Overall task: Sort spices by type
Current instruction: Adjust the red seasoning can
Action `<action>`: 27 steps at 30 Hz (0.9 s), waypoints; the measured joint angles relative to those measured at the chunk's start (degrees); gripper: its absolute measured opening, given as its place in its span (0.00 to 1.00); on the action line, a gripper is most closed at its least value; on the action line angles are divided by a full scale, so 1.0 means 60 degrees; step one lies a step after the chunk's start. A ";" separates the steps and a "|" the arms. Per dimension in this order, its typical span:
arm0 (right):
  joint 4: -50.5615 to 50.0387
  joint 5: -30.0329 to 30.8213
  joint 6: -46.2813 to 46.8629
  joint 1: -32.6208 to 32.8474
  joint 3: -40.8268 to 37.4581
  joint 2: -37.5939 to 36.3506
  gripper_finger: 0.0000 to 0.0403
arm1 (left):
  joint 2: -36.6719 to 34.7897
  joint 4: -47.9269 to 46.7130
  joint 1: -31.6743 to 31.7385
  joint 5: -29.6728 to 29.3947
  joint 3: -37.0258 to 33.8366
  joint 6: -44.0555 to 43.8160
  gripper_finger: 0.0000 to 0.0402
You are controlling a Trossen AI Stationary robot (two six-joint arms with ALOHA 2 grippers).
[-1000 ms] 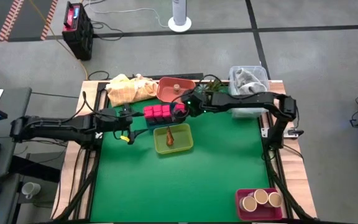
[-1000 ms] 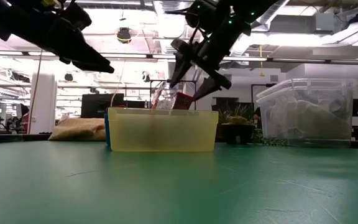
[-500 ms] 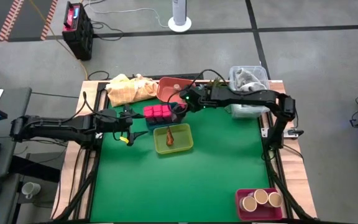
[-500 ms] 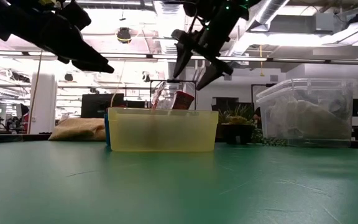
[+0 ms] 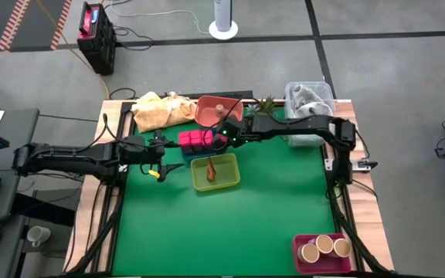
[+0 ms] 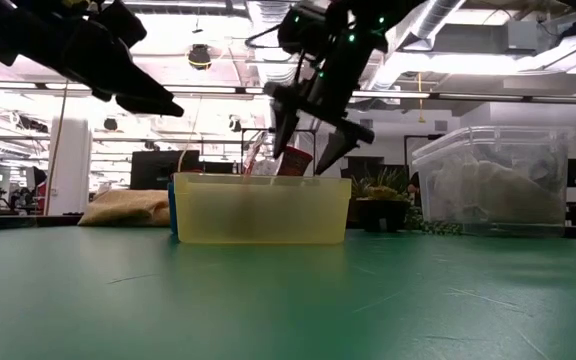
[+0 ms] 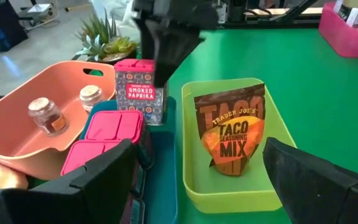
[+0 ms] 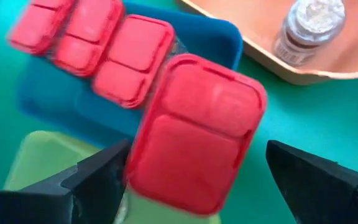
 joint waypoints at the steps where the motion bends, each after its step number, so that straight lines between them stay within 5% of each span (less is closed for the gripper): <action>1: 0.0056 -0.0001 0.0001 -0.0011 0.0000 0.0092 0.98 | 0.0003 -0.0003 0.0000 0.0009 0.0000 -0.0002 0.84; 11: 0.0569 -0.0442 -0.0135 -0.0198 0.0000 0.0268 0.96 | 0.0000 0.0066 0.0000 0.0180 0.0000 -0.0038 0.84; 22: 0.0612 -0.0958 -0.0493 -0.0218 0.0178 0.0268 0.60 | 0.0000 0.0087 0.0000 0.0173 0.0000 0.0029 0.84; 27: 0.0333 -0.0971 -0.0838 -0.0181 0.0576 0.0272 0.60 | 0.0000 0.0091 0.0000 0.0169 0.0000 0.0031 0.84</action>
